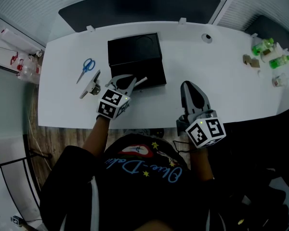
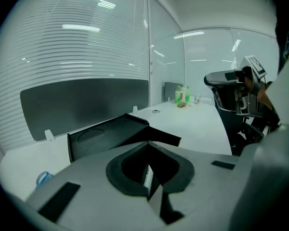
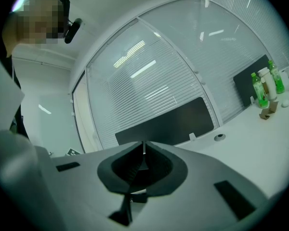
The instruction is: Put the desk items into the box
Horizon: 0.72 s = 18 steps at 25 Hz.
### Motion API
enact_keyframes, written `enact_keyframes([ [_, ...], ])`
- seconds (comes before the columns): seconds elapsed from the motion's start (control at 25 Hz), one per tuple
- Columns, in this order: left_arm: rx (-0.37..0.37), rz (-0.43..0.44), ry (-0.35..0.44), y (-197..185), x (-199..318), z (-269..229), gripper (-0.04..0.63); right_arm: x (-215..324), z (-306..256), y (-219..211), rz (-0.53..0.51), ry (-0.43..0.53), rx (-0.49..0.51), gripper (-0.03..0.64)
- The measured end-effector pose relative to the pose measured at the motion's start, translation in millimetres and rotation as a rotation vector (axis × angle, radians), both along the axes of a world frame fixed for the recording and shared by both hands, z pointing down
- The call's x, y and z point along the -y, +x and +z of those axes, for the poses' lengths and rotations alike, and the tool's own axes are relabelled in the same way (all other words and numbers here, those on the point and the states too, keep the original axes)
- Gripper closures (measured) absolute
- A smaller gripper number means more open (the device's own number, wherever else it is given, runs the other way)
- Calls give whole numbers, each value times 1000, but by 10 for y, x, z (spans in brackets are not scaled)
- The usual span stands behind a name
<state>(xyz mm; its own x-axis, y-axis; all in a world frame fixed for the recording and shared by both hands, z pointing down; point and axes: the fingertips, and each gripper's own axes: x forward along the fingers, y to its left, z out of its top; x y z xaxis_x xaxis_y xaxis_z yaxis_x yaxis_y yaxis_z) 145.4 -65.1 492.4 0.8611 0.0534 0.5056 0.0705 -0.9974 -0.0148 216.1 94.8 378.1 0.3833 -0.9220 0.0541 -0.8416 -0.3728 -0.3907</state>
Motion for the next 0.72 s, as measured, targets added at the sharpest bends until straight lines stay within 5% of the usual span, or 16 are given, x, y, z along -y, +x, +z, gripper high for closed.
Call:
enact_keyframes([
  [0.72, -134, -7, 4, -12, -209, -483, 588, -46, -58, -99, -26, 1, -27, 595],
])
